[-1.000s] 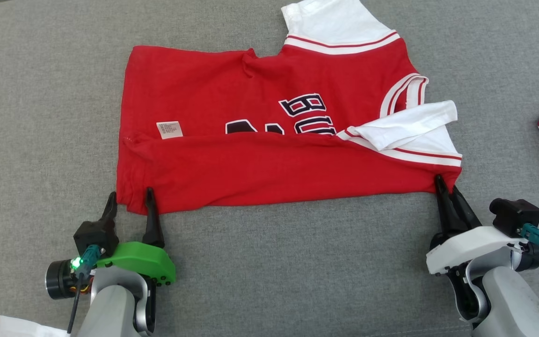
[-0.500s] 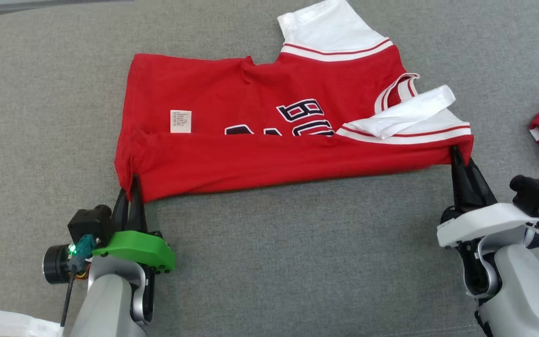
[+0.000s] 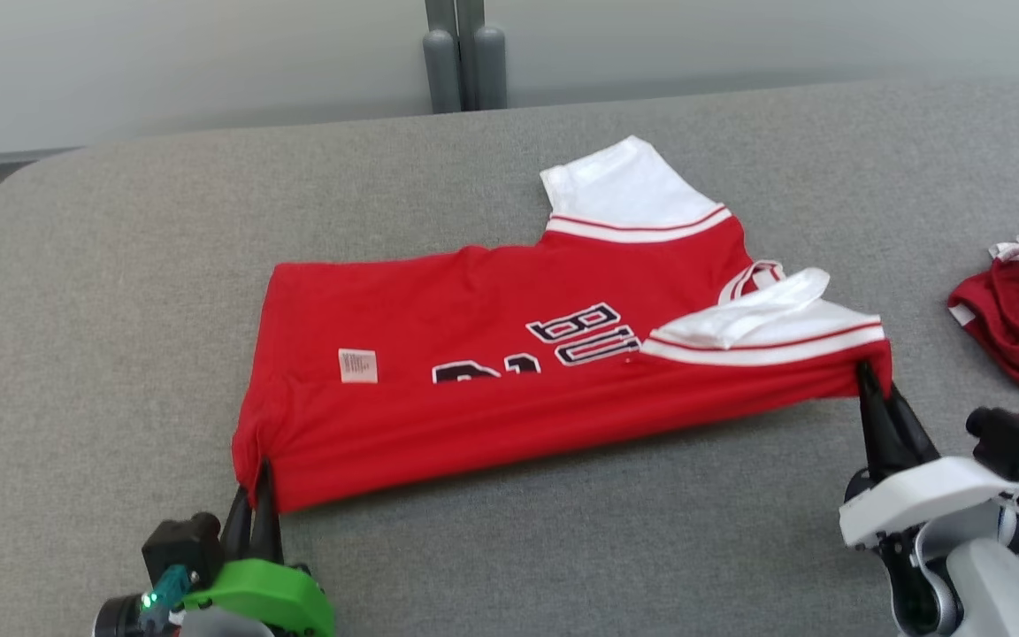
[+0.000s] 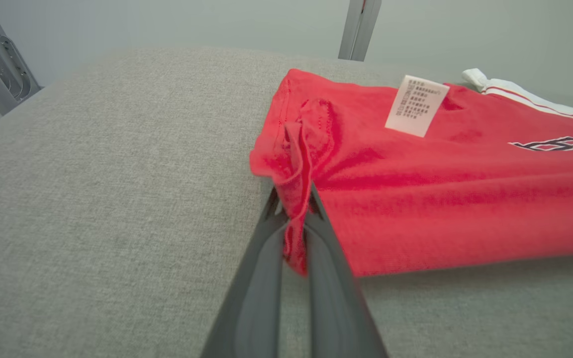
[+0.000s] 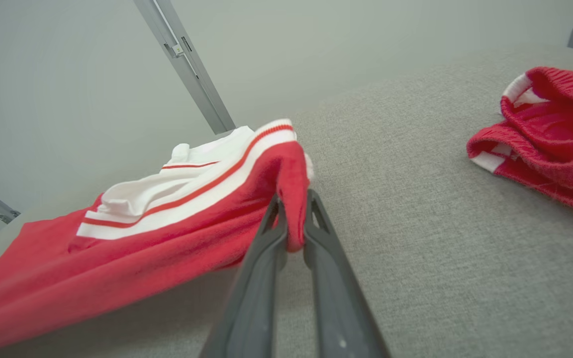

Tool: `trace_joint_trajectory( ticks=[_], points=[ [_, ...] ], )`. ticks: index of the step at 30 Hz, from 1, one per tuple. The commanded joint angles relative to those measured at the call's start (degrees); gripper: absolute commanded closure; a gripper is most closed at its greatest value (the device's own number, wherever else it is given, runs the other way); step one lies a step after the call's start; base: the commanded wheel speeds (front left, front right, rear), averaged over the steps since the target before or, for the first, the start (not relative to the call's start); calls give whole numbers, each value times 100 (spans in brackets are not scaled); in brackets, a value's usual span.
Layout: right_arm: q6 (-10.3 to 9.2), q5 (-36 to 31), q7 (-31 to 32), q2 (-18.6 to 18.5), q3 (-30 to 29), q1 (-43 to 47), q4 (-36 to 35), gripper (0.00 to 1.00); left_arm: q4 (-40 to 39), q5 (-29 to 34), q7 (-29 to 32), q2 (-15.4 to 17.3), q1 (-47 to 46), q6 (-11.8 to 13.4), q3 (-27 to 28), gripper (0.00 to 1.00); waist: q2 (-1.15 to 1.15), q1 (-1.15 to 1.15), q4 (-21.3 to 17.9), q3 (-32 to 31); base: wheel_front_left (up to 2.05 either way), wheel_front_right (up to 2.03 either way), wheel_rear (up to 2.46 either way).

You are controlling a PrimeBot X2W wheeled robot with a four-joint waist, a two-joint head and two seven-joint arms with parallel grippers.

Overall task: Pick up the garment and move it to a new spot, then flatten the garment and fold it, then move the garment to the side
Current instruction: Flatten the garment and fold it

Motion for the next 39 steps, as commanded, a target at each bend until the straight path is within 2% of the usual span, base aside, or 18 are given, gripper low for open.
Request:
trace_joint_trajectory(
  ticks=[1,9,10,11,12,13,14,15,16,25,30,39],
  points=[
    [-23,82,-19,-69,-17,265,45,100,51,-65,2,65,244,86,41,100,0,0,-32,-498,0,0,0],
    [-21,186,-19,56,114,1100,82,100,271,-269,2,63,808,187,-228,100,0,0,-81,-573,0,0,0],
    [-20,169,-19,70,124,1132,94,100,305,-290,2,63,823,200,-270,95,0,0,-87,-547,0,0,0],
    [-19,152,-18,91,139,1168,127,100,341,-292,2,62,824,208,-313,80,0,0,-89,-517,0,0,0],
    [-18,123,-18,102,155,1190,157,100,363,-281,2,61,810,226,-347,51,0,0,-89,-483,0,0,0],
    [-18,83,-18,109,170,1183,204,100,371,-221,2,59,767,242,-387,9,0,0,-84,-443,0,0,0],
    [-18,35,-18,105,165,1163,244,100,374,-163,2,58,732,267,-408,0,0,0,-76,-413,0,0,0],
    [-18,-34,-18,103,134,1132,307,85,388,-159,2,57,701,278,-435,0,0,0,-62,-377,0,0,0],
    [-18,-70,-18,120,117,1103,360,0,395,-162,2,57,674,289,-451,0,0,0,-50,-351,0,0,0],
    [-13,-569,-17,264,-320,429,170,0,20,-60,2,54,121,401,-295,0,0,0,24,-12,0,0,0],
    [-13,-821,-17,310,-92,-276,177,0,533,100,2,89,-726,275,-123,0,0,0,16,292,0,0,0],
    [-13,-896,-17,235,422,-1330,360,0,1825,233,3,277,-2240,85,-43,0,0,0,-57,834,0,0,0]
  ],
)
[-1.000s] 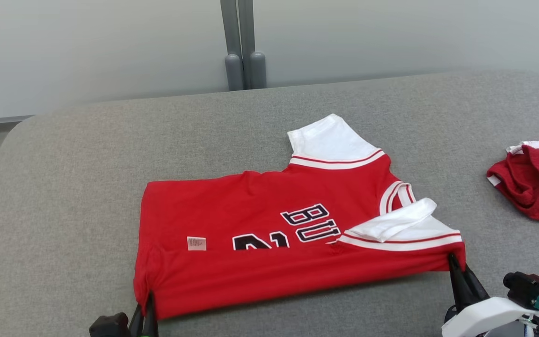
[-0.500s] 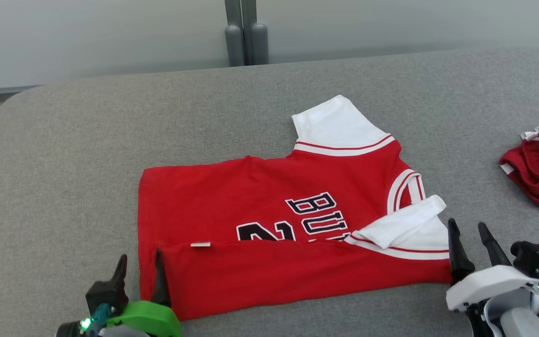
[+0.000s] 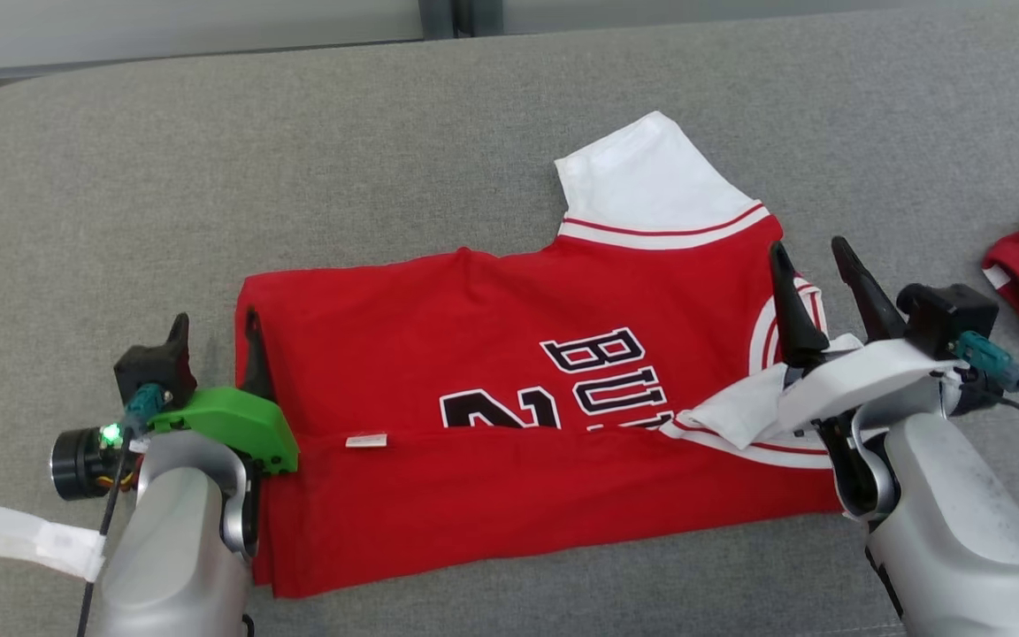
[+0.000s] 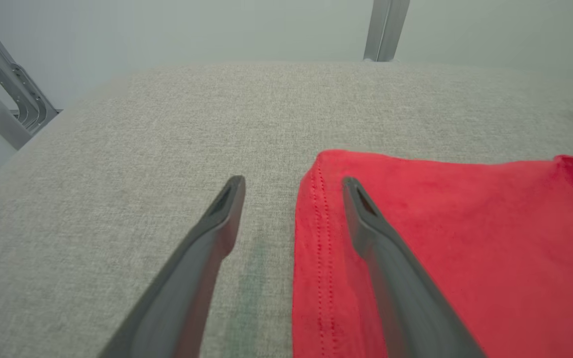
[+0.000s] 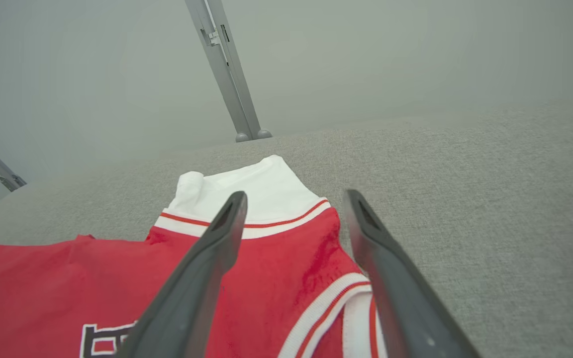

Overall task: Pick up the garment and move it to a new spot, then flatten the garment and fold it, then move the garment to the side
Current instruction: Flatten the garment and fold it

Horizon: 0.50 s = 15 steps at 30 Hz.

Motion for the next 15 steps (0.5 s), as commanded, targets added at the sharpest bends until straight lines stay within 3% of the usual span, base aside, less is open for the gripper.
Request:
trace_joint_trajectory(
  ticks=[1,12,13,14,15],
  points=[
    [-2,-32,-15,-61,76,-155,41,0,133,56,2,52,-198,-29,-3,0,0,0,-59,232,0,0,0],
    [-2,90,-15,-286,504,-936,279,0,928,63,1,55,-1070,-204,-58,2,0,0,-89,643,0,0,0],
    [-2,110,-15,-300,542,-991,313,0,966,83,2,46,-1097,-208,-76,36,0,0,-80,665,0,0,0],
    [-2,117,-15,-323,583,-1066,348,0,1015,99,1,38,-1125,-219,-100,77,0,0,-70,684,0,0,0],
    [-2,123,-15,-339,621,-1131,387,0,1044,103,2,32,-1156,-229,-112,100,0,0,-59,700,0,0,0]
  ],
)
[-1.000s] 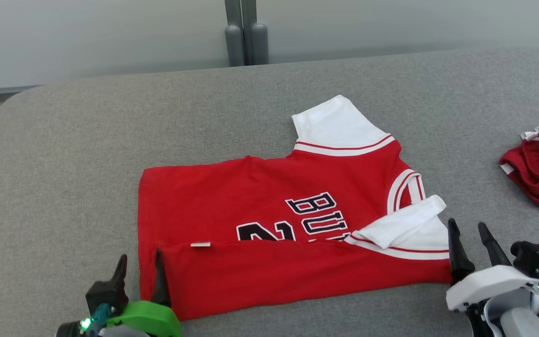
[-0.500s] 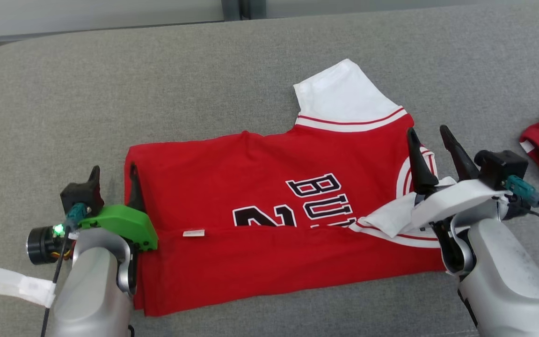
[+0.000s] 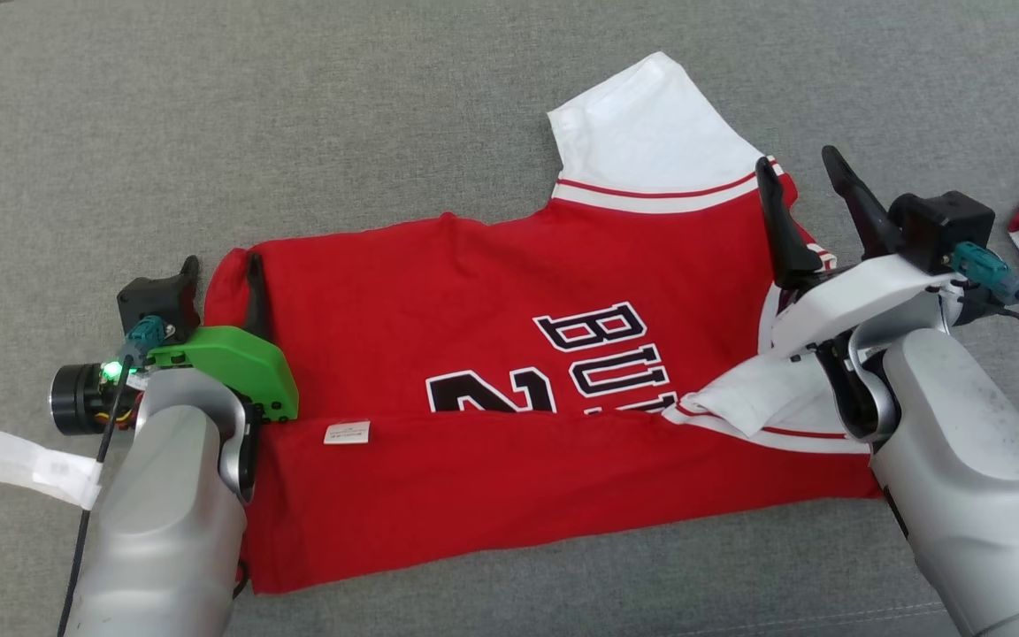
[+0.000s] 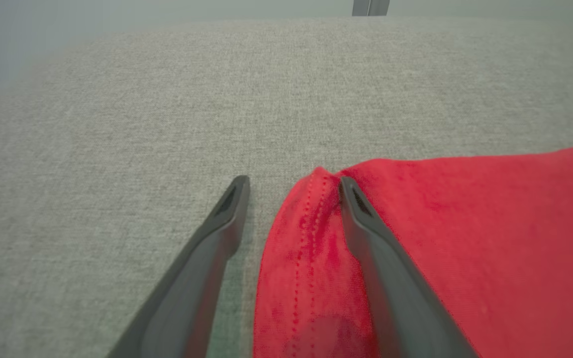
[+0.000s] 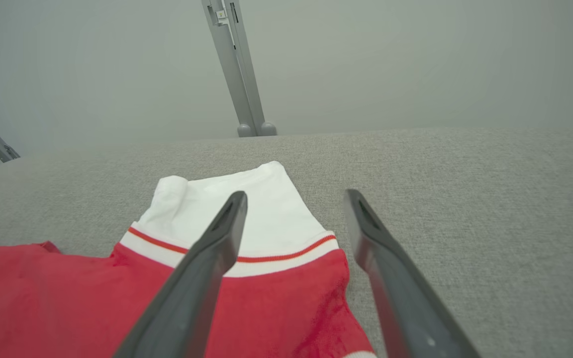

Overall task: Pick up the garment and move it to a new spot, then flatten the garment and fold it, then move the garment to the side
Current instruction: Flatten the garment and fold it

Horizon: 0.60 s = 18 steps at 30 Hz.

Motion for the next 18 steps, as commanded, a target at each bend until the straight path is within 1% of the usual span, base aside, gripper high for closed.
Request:
trace_joint_trajectory(
  ticks=[1,5,7,15,18],
  points=[
    [-2,35,-14,-45,79,-171,91,0,95,36,6,8,-113,-27,-39,100,0,0,40,51,0,0,0],
    [-2,75,137,-159,290,-626,364,0,157,82,7,-32,-188,-9,-121,100,0,0,164,94,0,0,0],
    [-2,99,286,-228,348,-884,546,0,50,112,6,-63,-233,4,-162,100,0,0,261,120,0,0,0],
    [-3,235,1198,-373,592,-1954,1566,0,-429,204,3,-161,-303,-35,-398,100,0,0,798,343,0,0,0],
    [-2,160,1441,-445,700,-2334,1953,0,-571,159,3,-190,-356,-58,-542,100,0,0,991,468,0,0,0]
  ],
)
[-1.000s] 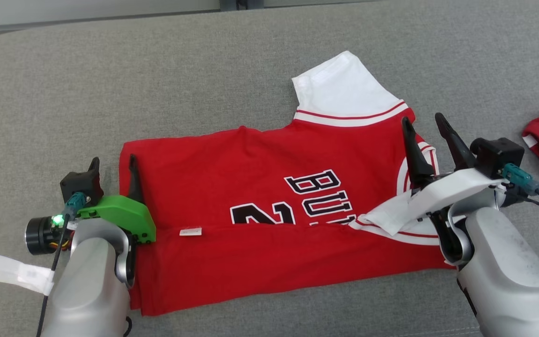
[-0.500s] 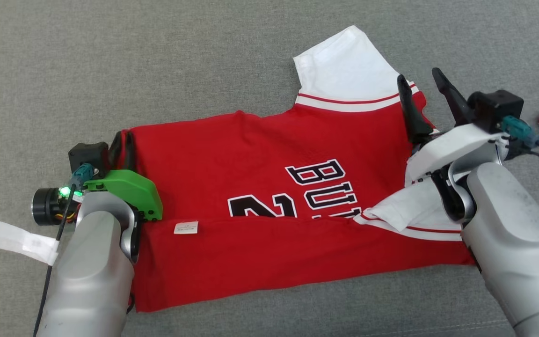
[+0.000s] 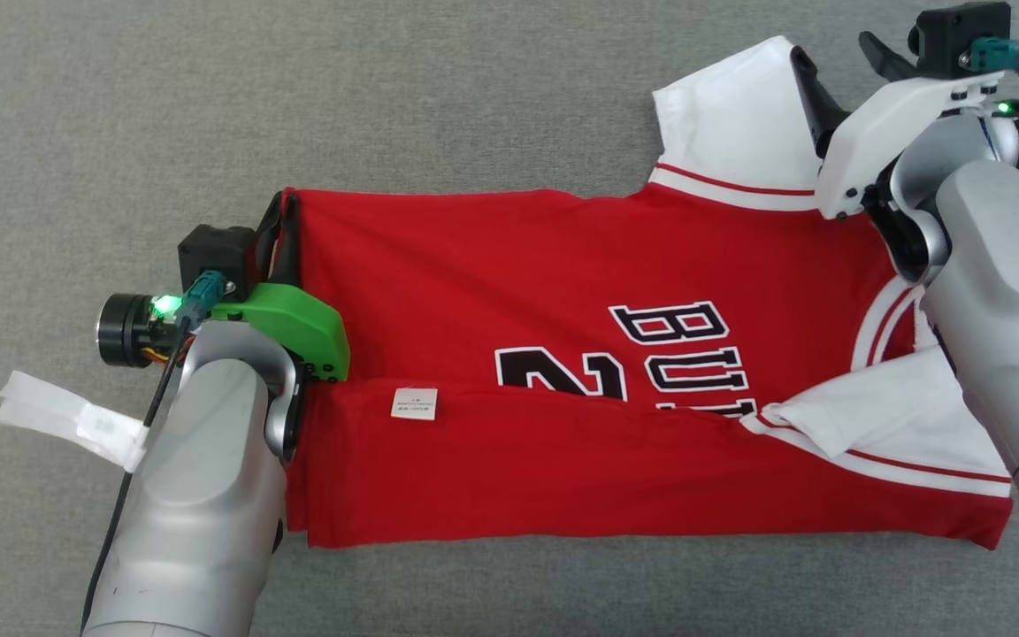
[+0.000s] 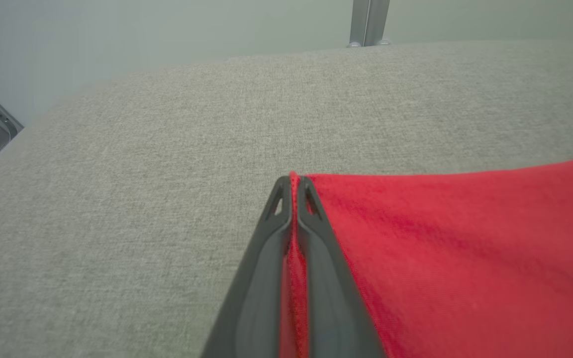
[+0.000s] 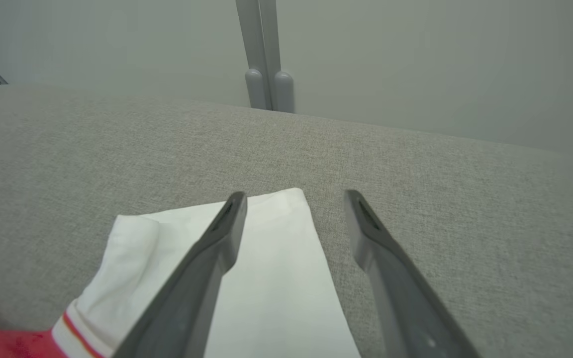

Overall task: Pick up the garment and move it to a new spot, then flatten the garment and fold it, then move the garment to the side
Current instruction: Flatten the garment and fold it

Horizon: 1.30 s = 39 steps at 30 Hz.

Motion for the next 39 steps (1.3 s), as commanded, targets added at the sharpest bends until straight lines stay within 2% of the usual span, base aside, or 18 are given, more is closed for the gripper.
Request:
trace_joint_trajectory(
  ticks=[1,4,12,13,14,15,16,22,28,33,39],
  points=[
    [-2,-34,122,-47,53,-161,173,0,-64,-26,1,18,-133,-6,-49,100,0,0,291,220,0,0,0],
    [-3,-53,341,-89,104,-459,562,0,-225,-290,1,13,-166,-3,-267,100,0,0,419,348,0,0,0],
    [-2,-160,572,-132,116,-930,1417,0,-528,-825,2,11,-248,236,-923,100,0,0,617,602,0,0,0],
    [-2,-151,572,-121,133,-942,1485,3,-543,-877,2,13,-254,276,-973,100,0,0,625,617,0,0,0],
    [-2,-138,567,-110,153,-949,1521,43,-555,-912,2,12,-262,286,-1003,100,0,0,628,627,0,0,0],
    [-2,-125,539,-111,183,-963,1547,65,-568,-942,2,11,-269,314,-1028,100,0,0,630,633,0,0,0],
    [-2,-115,490,-149,194,-995,1581,100,-587,-974,2,13,-274,338,-1036,100,0,0,628,636,0,0,0],
    [-7,-152,23,-327,178,-1198,1700,100,-707,-902,2,14,-296,455,-899,100,0,0,542,569,0,0,0],
    [-6,-284,-948,-295,-26,-1341,1851,100,-922,-661,2,35,-205,429,-600,100,0,0,374,389,0,0,0],
    [-6,-229,-1301,-90,-135,-1245,1862,100,-1008,-475,2,129,-33,338,-378,100,0,0,107,148,0,0,0],
    [-6,111,-1424,144,-141,-800,1374,100,-989,-291,2,242,226,275,-134,100,0,0,-253,-169,0,0,0]
  ],
)
